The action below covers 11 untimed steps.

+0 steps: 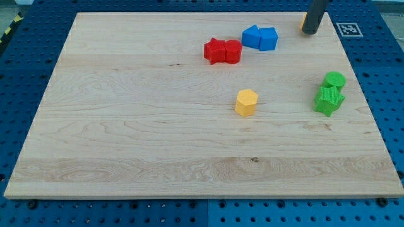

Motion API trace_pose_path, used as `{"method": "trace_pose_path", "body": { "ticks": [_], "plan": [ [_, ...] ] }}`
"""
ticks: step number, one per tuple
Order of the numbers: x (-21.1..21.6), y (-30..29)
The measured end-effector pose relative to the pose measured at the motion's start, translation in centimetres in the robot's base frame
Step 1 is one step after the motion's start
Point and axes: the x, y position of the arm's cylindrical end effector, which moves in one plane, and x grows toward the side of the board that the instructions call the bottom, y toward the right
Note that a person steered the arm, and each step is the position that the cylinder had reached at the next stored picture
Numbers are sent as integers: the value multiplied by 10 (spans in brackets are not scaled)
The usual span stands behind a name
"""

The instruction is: Move your arm towards the yellow hexagon

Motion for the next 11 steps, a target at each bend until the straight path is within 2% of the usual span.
{"method": "trace_pose_path", "body": {
  "ticks": [2,3,4,5,7,8,9,11],
  "plan": [
    [-16,0],
    [5,-13],
    [60,-43],
    [93,-81],
    [132,-207],
    [199,-251],
    [268,-241],
    [261,-167]
  ]
}}
